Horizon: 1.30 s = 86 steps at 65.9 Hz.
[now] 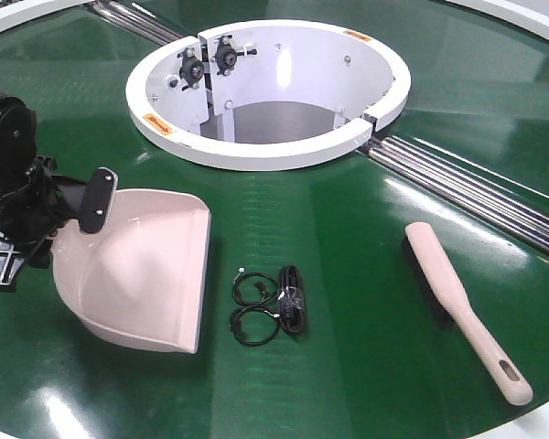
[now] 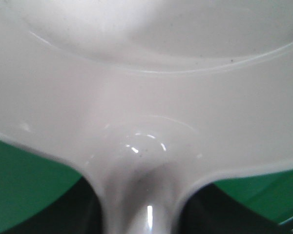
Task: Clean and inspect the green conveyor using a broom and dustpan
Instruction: 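Tilt the dustpan up with the left gripper, lip toward the cable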
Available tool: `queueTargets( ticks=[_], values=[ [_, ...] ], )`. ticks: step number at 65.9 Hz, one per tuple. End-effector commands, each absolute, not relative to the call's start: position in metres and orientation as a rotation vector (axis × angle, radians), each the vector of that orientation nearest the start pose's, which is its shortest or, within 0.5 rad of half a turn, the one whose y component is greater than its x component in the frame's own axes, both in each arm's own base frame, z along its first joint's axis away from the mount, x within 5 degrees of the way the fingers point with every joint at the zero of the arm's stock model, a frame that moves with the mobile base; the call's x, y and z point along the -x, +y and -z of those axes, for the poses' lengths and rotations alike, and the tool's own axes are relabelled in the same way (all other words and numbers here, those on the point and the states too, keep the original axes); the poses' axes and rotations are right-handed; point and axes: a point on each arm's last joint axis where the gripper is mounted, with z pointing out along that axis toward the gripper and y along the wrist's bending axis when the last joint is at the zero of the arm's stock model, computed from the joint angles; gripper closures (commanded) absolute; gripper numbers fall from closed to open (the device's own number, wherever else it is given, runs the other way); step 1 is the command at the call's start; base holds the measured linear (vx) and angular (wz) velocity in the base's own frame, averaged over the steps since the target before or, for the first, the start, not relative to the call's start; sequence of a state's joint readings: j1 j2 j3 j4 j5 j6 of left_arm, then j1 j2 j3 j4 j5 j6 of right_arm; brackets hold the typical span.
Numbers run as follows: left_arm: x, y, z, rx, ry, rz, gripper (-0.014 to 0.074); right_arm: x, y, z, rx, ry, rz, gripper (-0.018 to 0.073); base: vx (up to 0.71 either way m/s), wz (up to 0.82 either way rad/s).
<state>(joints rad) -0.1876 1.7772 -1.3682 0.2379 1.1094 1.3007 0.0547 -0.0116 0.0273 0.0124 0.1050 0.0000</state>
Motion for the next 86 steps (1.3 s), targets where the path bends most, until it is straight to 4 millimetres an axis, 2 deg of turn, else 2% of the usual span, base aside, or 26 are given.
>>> queueTargets(
  ticks=[1, 10, 23, 65, 86],
  values=[
    [-0.351, -0.055, -0.262, 2.255, -2.207, 0.465, 0.0604, -0.056, 0.003, -0.201, 0.031, 1.518, -0.051, 0.0568, 0.0, 0.0],
    [-0.354, -0.066, -0.25, 2.258, -2.153, 0.465, 0.0604, -0.056, 0.003, -0.201, 0.031, 1.518, -0.051, 0.0568, 0.0, 0.0],
    [-0.358, -0.063, -0.239, 2.128, -2.162, 0.522, 0.0604, -0.056, 0.003, -0.201, 0.031, 1.518, -0.051, 0.0568, 0.0, 0.0],
    [-0.358, -0.067, -0.237, 2.114, -2.235, 0.464, 0.0604, -0.056, 0.003, -0.201, 0.031, 1.518, -0.051, 0.0568, 0.0, 0.0],
    [-0.355, -0.072, -0.236, 2.106, -2.289, 0.373, 0.0604, -0.056, 0.003, -0.201, 0.031, 1.518, -0.051, 0.0568, 0.0, 0.0]
  ],
)
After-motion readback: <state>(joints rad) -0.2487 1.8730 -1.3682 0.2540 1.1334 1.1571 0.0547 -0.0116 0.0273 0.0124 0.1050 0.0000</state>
